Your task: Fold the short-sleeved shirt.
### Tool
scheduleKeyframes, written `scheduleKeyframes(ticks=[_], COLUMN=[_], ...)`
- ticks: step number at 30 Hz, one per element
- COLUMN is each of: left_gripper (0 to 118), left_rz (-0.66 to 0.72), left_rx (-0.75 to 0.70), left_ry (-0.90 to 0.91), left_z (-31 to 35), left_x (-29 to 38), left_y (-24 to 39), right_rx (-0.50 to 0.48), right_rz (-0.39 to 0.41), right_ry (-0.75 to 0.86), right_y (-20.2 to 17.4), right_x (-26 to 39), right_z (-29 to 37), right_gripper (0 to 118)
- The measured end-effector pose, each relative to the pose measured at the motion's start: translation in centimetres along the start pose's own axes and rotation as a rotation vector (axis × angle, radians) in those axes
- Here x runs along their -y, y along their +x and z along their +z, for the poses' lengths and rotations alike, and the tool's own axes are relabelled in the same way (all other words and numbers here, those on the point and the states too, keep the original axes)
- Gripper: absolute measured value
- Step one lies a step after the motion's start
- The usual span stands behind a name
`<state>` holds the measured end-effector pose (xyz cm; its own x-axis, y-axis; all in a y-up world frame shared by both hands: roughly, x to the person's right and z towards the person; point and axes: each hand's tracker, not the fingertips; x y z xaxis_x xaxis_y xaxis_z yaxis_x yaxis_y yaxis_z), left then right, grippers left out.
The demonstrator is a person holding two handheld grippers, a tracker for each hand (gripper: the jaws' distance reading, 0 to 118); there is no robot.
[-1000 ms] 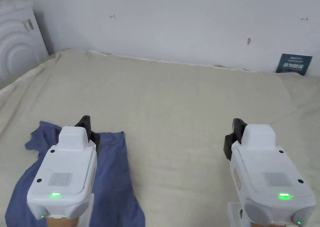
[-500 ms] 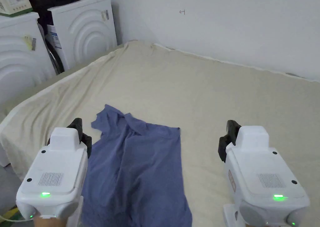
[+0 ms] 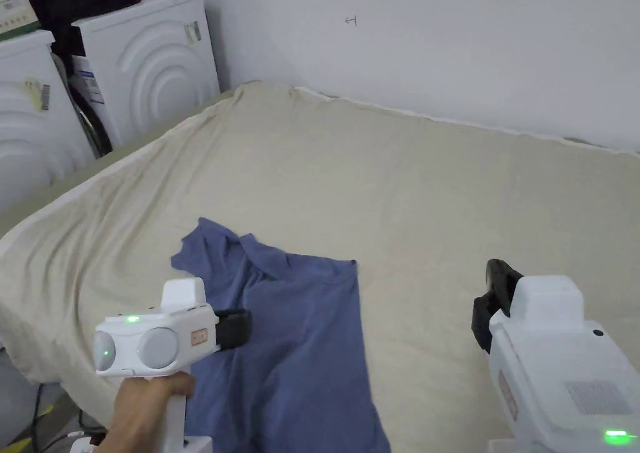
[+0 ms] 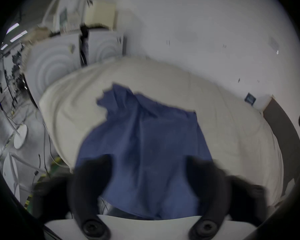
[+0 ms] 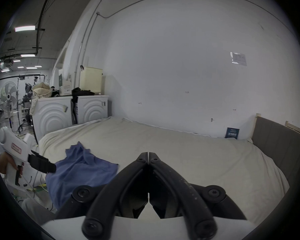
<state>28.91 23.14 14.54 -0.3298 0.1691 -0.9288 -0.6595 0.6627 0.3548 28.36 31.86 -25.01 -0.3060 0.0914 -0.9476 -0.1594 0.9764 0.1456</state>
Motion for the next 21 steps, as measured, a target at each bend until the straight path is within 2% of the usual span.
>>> scheduleKeyframes(ticks=[1,2,6,8,9,11,12,14,16,18,21], left_gripper=[114,117,108,92,74,71,56,23,4,1,1], left_rz=[-0.013,-0.023,-0.085,-0.091,-0.095,-0.101,-0.120,-0.150,-0.232,-0.220,-0.098], left_rx=[-0.013,-0.030,-0.089,-0.104,-0.104,-0.122,-0.140,-0.112,-0.148,-0.127,-0.031], left_ry=[-0.048,-0.055,-0.135,-0.179,-0.205,-0.225,-0.145,-0.169,-0.155,-0.165,-0.048], left_z=[-1.6,-2.7,-7.8,-9.9,-10.8,-11.4,-10.5,-9.7,-9.6,-9.0,-5.5], left_x=[0.1,0.3,0.9,1.6,2.0,3.2,3.3,3.3,3.4,3.2,2.0], left_y=[0.6,1.1,2.6,2.9,3.0,3.5,3.8,4.5,4.9,4.2,3.1], right_rx=[0.017,0.031,0.097,0.127,0.142,0.162,0.170,0.189,0.196,0.205,0.215], right_rz=[0.001,0.000,-0.012,-0.015,-0.018,-0.026,-0.030,-0.039,-0.052,-0.061,-0.075], right_ry=[-0.008,-0.016,-0.043,-0.059,-0.066,-0.082,-0.088,-0.092,-0.096,-0.092,-0.081], right_y=[0.7,1.2,3.7,4.9,5.4,6.4,6.8,7.5,8.1,8.7,9.6], right_x=[0.2,0.4,1.5,1.9,2.1,2.5,2.6,2.9,3.0,3.0,3.0], right_z=[0.0,0.1,0.5,0.8,0.9,1.0,1.1,1.4,1.6,2.2,3.2], right_gripper=[1,1,1,1,1,1,1,1,1,1,1])
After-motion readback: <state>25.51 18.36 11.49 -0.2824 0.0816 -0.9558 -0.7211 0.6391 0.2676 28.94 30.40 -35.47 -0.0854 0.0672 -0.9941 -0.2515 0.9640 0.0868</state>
